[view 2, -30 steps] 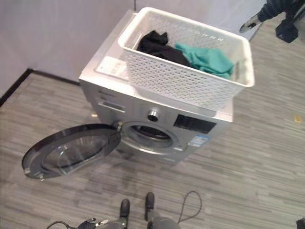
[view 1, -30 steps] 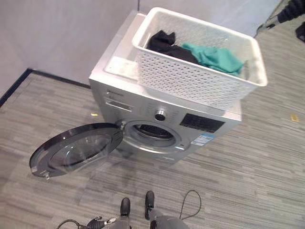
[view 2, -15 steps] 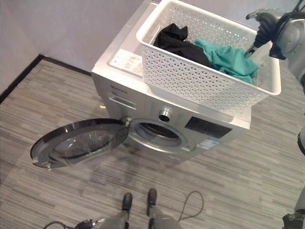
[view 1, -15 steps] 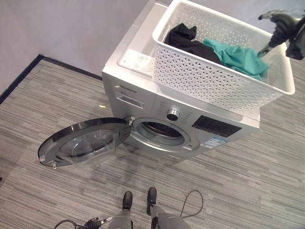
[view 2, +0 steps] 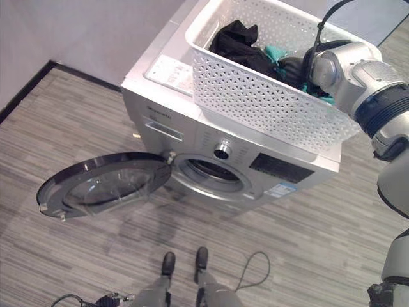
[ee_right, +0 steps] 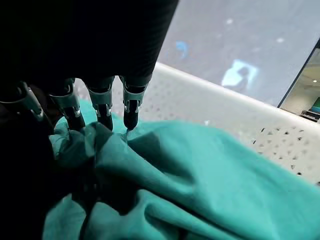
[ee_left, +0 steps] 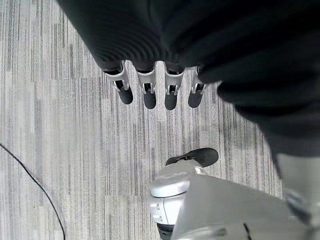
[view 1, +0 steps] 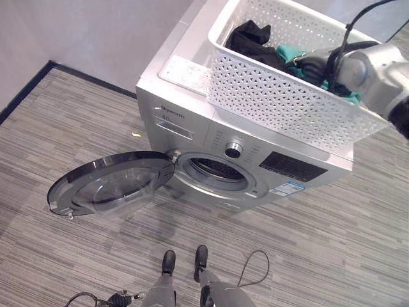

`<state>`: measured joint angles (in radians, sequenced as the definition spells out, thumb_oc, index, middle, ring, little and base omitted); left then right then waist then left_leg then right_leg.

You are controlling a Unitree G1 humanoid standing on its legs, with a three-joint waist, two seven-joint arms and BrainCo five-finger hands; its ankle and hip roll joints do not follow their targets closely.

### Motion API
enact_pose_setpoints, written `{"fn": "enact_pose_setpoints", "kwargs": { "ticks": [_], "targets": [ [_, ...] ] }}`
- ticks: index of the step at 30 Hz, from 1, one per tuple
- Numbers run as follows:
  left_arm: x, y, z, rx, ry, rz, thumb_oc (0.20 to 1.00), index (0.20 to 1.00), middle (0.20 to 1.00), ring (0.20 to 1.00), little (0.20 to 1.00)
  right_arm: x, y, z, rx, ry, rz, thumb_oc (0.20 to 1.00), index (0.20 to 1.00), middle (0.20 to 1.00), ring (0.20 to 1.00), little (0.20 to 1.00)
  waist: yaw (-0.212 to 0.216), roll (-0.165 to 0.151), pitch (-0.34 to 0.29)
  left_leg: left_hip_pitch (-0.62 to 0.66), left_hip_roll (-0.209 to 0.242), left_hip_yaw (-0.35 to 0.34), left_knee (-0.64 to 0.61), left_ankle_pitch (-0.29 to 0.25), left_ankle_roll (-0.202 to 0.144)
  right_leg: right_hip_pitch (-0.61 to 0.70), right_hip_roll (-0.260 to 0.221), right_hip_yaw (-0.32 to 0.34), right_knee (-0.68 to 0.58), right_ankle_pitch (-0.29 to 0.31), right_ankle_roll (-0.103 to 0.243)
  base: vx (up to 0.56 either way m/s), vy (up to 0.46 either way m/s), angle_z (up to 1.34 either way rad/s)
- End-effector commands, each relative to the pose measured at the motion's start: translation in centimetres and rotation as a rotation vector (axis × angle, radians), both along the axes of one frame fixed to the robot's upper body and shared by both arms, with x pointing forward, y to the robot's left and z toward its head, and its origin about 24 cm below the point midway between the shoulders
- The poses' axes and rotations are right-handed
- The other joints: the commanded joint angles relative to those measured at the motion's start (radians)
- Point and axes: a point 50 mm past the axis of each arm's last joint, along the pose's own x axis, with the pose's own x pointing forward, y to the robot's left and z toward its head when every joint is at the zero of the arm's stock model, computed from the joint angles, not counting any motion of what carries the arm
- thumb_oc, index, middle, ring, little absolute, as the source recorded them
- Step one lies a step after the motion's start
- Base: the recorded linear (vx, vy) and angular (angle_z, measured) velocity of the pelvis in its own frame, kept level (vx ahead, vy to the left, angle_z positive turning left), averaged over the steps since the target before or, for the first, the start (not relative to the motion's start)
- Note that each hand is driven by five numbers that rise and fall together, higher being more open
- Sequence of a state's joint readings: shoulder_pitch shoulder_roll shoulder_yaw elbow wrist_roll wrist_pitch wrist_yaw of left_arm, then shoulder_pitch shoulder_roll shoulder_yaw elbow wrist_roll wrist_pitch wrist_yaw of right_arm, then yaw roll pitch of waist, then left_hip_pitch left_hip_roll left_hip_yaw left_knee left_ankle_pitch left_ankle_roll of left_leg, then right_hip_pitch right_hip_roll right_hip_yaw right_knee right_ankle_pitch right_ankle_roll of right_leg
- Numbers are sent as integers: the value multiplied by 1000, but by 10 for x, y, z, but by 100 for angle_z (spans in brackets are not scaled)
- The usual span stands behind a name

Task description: Grab the laundry basket,head to the washer,open it,put in the laundry and shut it.

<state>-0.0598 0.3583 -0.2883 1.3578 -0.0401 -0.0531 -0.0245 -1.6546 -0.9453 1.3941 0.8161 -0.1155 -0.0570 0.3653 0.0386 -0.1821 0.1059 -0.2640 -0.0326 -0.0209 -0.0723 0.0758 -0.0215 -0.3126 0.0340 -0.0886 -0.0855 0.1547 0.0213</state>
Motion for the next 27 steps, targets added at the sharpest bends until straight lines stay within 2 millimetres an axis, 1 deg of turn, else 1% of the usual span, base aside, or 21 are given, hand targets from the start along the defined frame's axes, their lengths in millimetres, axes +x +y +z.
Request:
{"fn": "enact_pose_setpoints", "kwargs": {
  "ticks": [1, 3, 7, 8, 10, 14, 15, 17, 21, 22, 24, 25, 27],
  "targets": [
    [9, 25, 11, 54, -12, 32, 1000, 1000, 1000, 1000, 1000, -7, -33, 30, -36, -76, -173, 1000, 1000, 1000, 1000, 1000, 15, -72, 59, 14, 31, -46, -15, -23, -56, 112, -70, 28, -2, -98, 99, 0, 0, 0],
    [9, 24, 11, 54, -10, 30, 1000, 1000, 1000, 1000, 1000, -6, -39, 29, -81, -80, -213, 1000, 1000, 1000, 1000, 1000, 19, -72, 64, 13, 30, -47, -15, -23, -57, 112, -69, 26, -2, -98, 98, -2, -5, 2],
    [9, 23, 10, 54, -3, 30, 1000, 1000, 1000, 1000, 1000, -3, -31, 31, -164, -87, -217, 1000, 1000, 1000, 1000, 1000, 17, -72, 67, 15, 31, -43, -15, -25, -54, 112, -68, 29, -2, -97, 97, -2, -4, 2],
    [10, 22, 10, 52, -3, 31, 1000, 1000, 1000, 1000, 1000, -1, -27, 32, -180, -96, -209, 1000, 1000, 1000, 1000, 1000, 16, -69, 68, 15, 31, -41, -15, -26, -54, 111, -67, 32, -2, -96, 96, 0, 0, 0],
    [12, 18, 9, 45, -6, 32, 1000, 1000, 1000, 1000, 1000, 1, -27, 32, -215, -112, -223, 1000, 1000, 1000, 1000, 1000, 15, -60, 69, 17, 33, -38, -15, -26, -53, 110, -65, 36, -2, -95, 96, -3, -3, -2],
    [20, 10, 8, 28, -26, 32, 1000, 1000, 1000, 1000, 1000, 6, -10, 27, -273, -121, -180, 1000, 1000, 1000, 1000, 1000, 11, -39, 73, 17, 35, -34, -15, -24, -52, 108, -63, 44, -2, -92, 93, -9, -5, -4],
    [25, 9, 9, 27, -41, 36, 1000, 1000, 1000, 1000, 1000, 8, -2, 24, -297, -122, -156, 1000, 1000, 1000, 1000, 1000, 10, -37, 76, 15, 35, -33, -15, -24, -51, 105, -62, 47, -2, -91, 92, 0, 0, 0],
    [29, 6, 9, 26, -53, 42, 1000, 1000, 1000, 1000, 1000, 11, 7, 16, -330, -128, -122, 1000, 1000, 1000, 1000, 1000, 6, -32, 81, 14, 35, -31, -15, -23, -50, 101, -61, 51, -2, -89, 92, 0, 0, 0],
    [32, 4, 9, 24, -59, 45, 1000, 1000, 1000, 1000, 1000, 14, 10, 8, -350, -128, -113, 1000, 1000, 1000, 1000, 1000, 4, -27, 84, 14, 35, -29, -15, -23, -50, 98, -59, 55, -2, -87, 91, -6, -10, -4],
    [32, 3, 9, 24, -59, 48, 1000, 1000, 1000, 1000, 1000, 15, 11, 6, -348, -128, -111, 680, 680, 680, 680, 680, 3, -25, 84, 14, 35, -27, -15, -23, -51, 98, -59, 56, -2, -86, 90, -11, -10, -4],
    [32, 2, 8, 23, -55, 49, 1000, 1000, 1000, 1000, 1000, 16, 15, 5, -341, -144, -99, 200, 200, 200, 200, 200, 0, -22, 83, 14, 35, -26, -15, -24, -50, 97, -59, 58, -2, -87, 90, -9, -7, -5],
    [31, 1, 7, 23, -54, 50, 1000, 1000, 1000, 1000, 1000, 17, 16, 4, -346, -158, -96, 200, 200, 200, 200, 200, -1, -19, 83, 15, 35, -25, -15, -24, -50, 96, -60, 60, -2, -85, 89, -4, -10, -5],
    [30, 1, 7, 25, -51, 49, 1000, 1000, 1000, 1000, 1000, 16, 20, 10, -330, -194, -79, 200, 200, 200, 200, 200, -4, -17, 80, 15, 36, -24, -15, -24, -50, 96, -59, 62, -2, -85, 89, -3, -7, -2]
  ]
}}
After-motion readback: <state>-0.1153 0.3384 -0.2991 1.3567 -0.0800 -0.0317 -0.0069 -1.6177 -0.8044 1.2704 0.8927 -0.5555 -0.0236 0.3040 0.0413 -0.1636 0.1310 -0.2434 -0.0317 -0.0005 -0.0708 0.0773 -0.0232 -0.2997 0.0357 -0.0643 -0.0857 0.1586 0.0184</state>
